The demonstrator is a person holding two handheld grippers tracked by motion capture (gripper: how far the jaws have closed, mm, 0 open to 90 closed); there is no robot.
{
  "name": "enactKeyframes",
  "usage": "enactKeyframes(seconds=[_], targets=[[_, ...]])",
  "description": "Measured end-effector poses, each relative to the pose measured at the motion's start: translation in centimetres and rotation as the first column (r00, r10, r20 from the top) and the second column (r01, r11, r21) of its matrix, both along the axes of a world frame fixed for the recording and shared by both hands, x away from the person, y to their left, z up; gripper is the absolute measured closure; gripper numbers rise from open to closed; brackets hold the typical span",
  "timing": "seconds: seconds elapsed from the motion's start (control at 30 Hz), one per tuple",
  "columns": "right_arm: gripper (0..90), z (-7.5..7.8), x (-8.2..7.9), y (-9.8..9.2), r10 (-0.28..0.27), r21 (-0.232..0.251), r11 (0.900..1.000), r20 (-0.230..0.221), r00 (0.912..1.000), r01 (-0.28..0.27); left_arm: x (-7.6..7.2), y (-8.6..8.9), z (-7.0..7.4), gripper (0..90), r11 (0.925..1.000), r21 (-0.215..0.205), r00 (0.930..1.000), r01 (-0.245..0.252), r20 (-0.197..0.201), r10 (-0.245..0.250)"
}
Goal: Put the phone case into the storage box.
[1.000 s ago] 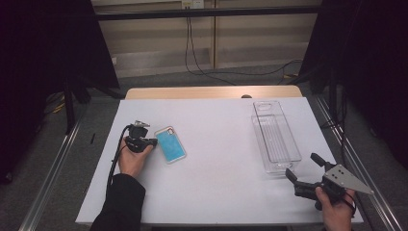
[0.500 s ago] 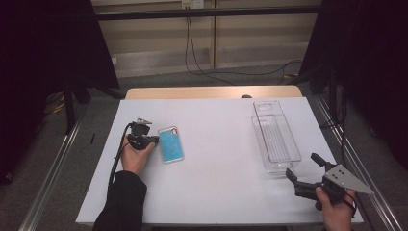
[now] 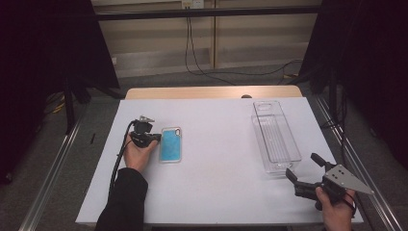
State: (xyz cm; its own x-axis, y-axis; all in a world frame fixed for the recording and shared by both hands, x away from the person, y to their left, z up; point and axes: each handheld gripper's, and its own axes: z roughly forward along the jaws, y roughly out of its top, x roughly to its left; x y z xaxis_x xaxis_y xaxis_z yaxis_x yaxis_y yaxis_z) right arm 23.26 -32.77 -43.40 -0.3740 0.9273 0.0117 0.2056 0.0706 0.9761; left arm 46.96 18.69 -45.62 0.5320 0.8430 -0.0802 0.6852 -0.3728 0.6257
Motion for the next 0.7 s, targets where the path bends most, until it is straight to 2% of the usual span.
enactKeyframes(seconds=[0.13,0.2,0.43,0.47,0.7], targets=[[0.0,0.0,-0.01,0.0,0.0,0.0,1.0,-0.001,1.0,0.0,0.13,-0.22,0.01,90.0,0.9996,0.021,0.9998,0.019,0.009,-0.019],[0.0,0.0,-0.01,0.0,0.001,-0.001,1.0,-0.001,1.0,-0.001,0.16,-0.44,-0.1,90.0,1.0,0.005,0.9999,0.005,0.016,-0.005],[0.0,0.0,-0.01,-0.01,0.0,-0.001,1.0,-0.001,1.0,0.0,0.28,-0.57,-0.15,90.0,0.9998,0.011,0.9997,0.015,0.02,-0.015],[0.0,0.0,-0.01,0.01,-0.001,0.001,1.0,-0.001,1.0,0.001,0.27,-0.7,-0.18,90.0,1.0,0.003,0.9997,0.005,0.023,-0.005],[0.0,0.0,-0.01,0.01,0.001,-0.001,1.0,0.0,1.0,-0.001,0.53,-0.78,-0.37,90.0,0.9997,-0.018,0.9997,0.015,0.021,-0.015]])
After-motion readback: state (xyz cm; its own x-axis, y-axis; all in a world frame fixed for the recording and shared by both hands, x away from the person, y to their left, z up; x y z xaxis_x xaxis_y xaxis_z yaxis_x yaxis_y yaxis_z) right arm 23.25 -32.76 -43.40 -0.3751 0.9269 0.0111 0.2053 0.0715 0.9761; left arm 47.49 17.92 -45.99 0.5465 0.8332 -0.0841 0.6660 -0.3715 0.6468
